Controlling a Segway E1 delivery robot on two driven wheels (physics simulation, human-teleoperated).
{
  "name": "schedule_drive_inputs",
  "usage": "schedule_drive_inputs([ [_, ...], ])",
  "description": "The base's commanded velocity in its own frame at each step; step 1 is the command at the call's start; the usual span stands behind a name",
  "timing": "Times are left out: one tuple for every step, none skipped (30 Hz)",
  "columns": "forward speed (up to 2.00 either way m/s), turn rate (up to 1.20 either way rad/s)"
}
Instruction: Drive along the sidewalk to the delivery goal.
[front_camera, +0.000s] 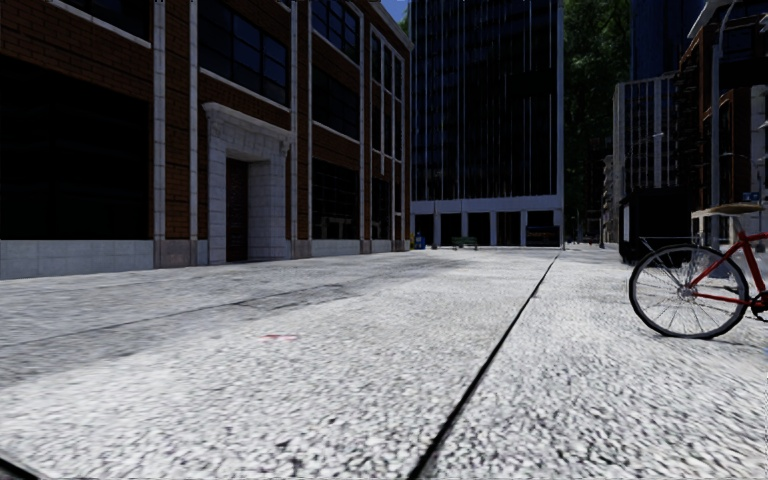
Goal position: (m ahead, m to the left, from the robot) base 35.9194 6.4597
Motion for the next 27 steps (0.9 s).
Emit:
schedule_drive_inputs([
  [2.00, -0.57],
  [2.00, -0.57],
  [2.00, -0.57],
  [2.00, -0.57],
  [2.00, -0.57],
  [2.00, -0.57],
  [2.00, -0.44],
  [2.00, 0.00],
  [2.00, 0.00],
  [2.00, 0.00],
  [2.00, 0.00],
  [2.00, 0.00],
  [2.00, 0.00],
  [2.00, 0.00],
  [2.00, 0.00],
  [2.00, 0.00],
  [2.00, 0.00],
  [2.00, 0.00],
  [2.00, 0.00],
  [2.00, 0.00],
  [2.00, 0.00],
  [2.00, 0.00],
  [2.00, 0.00],
  [2.00, 0.00],
  [2.00, 0.00],
  [2.00, 0.00],
  [2.00, 0.00],
])
